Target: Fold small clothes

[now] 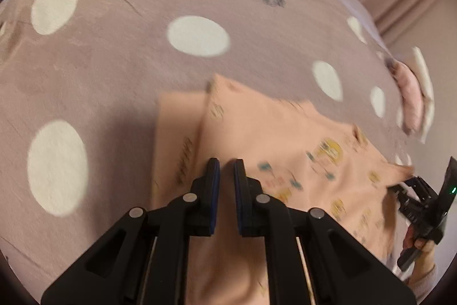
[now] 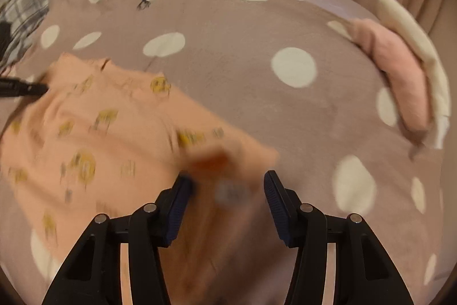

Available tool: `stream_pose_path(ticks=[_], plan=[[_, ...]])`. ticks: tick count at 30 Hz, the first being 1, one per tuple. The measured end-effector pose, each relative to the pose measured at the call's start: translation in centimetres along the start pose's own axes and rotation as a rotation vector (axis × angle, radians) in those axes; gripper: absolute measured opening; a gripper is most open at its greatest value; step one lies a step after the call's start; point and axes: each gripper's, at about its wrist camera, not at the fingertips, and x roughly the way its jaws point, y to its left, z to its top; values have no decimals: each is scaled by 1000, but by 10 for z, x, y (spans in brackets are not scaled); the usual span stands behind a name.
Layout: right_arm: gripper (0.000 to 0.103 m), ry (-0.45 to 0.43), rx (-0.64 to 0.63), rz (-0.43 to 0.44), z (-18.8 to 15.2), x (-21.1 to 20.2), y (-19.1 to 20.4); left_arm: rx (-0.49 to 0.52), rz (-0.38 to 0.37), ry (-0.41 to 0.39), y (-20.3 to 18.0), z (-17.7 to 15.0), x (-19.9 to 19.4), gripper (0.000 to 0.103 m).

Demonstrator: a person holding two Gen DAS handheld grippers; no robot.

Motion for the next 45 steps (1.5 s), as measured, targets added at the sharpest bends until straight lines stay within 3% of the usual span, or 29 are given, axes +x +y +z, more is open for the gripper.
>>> stream_pose_path(ticks=[4, 6, 7, 9, 10, 15, 20, 24, 26, 27, 30, 33, 41, 43, 45], plan=[[55, -61, 279, 18, 37, 9, -32, -64, -4, -24, 13, 21, -7, 9], [55, -73, 313, 44, 41, 4, -41, -56, -11, -44, 17, 26, -15, 15], [55, -80, 320, 98, 38, -1, -45, -49, -61, -37, 22, 29, -19, 24], [55, -78, 316, 171, 32, -5, -47, -63, -144, -10, 30, 30, -20, 34], [55, -73, 308, 201, 27, -7, -49, -71, -182, 4, 35, 31, -20, 34], [55, -32, 329, 198, 15, 2, -54, -71, -235, 18, 40, 32, -15, 34], [55, -37, 360, 226, 5, 6, -49, -48, -193, 39, 35, 39, 2, 32], [55, -41, 346, 243, 0, 2, -43, -67, -237, 64, 38, 45, 14, 32], [55, -50, 342, 260, -4, -2, -41, -94, -265, 58, 41, 46, 14, 24], [55, -58, 345, 272, -6, -5, -40, -99, -266, 53, 42, 46, 13, 8], [55, -69, 352, 288, -9, -9, -39, -102, -282, 32, 40, 43, 8, 4], [55, -82, 366, 295, -11, -12, -40, -29, -233, -3, 25, 39, 2, 5], [55, -96, 398, 286, -17, -18, -43, 13, 32, -220, 6, 54, -38, 4], [55, -98, 409, 286, -19, -19, -44, 43, 67, -205, 4, 58, -32, 6], [55, -96, 411, 276, -20, -20, -44, 74, 178, -191, 4, 57, -22, 7]])
